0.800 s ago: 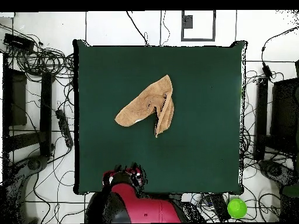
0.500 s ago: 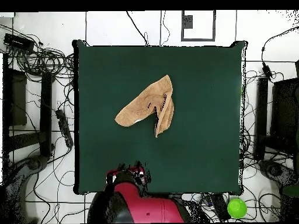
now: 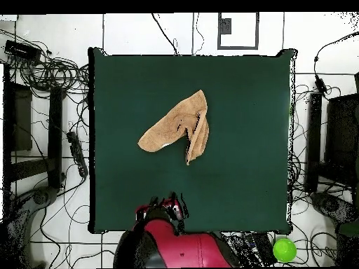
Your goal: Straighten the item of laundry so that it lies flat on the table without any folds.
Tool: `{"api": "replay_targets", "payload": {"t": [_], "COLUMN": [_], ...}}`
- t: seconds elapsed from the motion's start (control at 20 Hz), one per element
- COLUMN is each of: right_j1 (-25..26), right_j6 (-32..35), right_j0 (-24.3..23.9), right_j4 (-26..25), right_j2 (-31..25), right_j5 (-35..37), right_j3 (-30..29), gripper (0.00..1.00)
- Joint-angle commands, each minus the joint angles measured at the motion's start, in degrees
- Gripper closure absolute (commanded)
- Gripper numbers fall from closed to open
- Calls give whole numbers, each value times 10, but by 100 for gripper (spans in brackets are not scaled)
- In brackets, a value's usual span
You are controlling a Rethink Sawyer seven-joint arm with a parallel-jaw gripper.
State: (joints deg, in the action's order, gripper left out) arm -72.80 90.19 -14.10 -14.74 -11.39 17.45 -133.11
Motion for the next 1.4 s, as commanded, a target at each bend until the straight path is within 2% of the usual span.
{"api": "replay_targets", "payload": {"t": [0.05,0.25,0.4,0.5,1.0,1.4], "right_j1": [-18,-27,-4,11,98,171], "right_j6": [-198,-187,-167,-129,29,106], "right_j0": [-73,-91,-71,-51,83,209], "right_j4": [-37,-56,-89,-118,-230,-270], "right_j2": [-224,-274,-279,-273,-182,-79], "right_j5": [24,29,46,30,-35,-95], "right_j3": [-36,-53,-47,-48,-3,49], "gripper": [0,0,0,0,0,0]}}
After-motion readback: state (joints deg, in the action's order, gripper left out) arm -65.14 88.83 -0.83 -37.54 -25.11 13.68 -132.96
